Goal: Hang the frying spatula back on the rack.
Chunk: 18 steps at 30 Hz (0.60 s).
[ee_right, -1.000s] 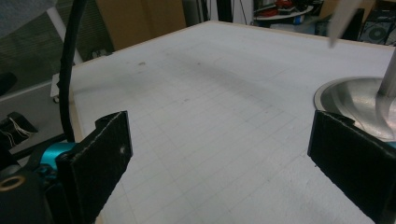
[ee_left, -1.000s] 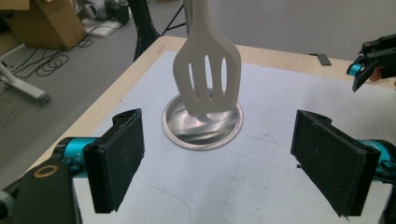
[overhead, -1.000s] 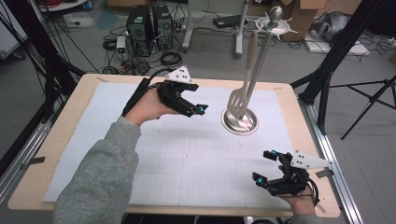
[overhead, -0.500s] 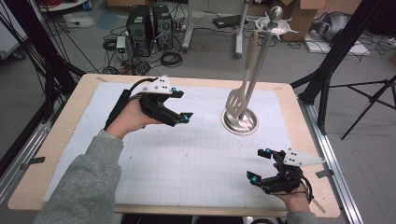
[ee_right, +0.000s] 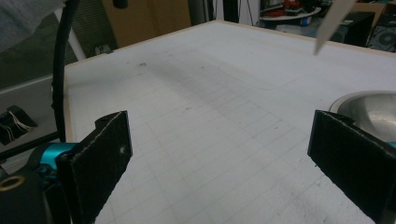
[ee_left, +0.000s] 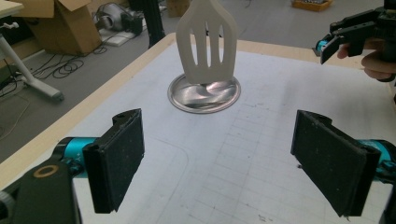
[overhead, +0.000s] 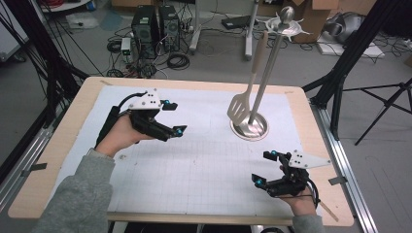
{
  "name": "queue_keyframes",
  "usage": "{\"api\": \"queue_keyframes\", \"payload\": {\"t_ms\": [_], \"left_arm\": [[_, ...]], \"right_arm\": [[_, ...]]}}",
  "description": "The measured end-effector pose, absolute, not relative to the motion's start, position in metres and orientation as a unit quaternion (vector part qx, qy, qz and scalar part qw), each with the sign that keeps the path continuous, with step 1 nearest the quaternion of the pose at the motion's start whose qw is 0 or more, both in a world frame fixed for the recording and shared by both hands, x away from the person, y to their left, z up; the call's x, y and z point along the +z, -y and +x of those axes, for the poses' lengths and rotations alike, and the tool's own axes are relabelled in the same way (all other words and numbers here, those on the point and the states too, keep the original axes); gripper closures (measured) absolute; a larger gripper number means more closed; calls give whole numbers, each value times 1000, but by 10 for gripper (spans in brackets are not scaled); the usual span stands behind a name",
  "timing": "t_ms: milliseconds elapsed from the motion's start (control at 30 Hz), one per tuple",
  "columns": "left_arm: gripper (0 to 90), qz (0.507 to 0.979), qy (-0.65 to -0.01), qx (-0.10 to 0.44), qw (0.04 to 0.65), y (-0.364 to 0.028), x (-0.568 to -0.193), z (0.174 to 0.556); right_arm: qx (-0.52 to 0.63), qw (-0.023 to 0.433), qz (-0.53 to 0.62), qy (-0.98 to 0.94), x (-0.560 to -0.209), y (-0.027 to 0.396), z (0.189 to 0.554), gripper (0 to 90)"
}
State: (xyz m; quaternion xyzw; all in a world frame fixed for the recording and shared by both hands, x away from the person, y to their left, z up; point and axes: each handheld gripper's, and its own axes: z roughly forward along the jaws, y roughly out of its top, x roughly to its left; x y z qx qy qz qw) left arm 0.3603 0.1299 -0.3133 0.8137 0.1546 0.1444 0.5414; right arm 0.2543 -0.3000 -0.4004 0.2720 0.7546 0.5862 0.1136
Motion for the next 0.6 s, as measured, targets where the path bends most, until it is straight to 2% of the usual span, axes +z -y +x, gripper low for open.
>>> {"api": "queue_keyframes", "payload": {"t_ms": [600], "left_arm": [[180, 793, -202, 164, 551, -191, -342, 343]], "right_arm": [[587, 114, 277, -752, -402, 302, 261, 54]]}}
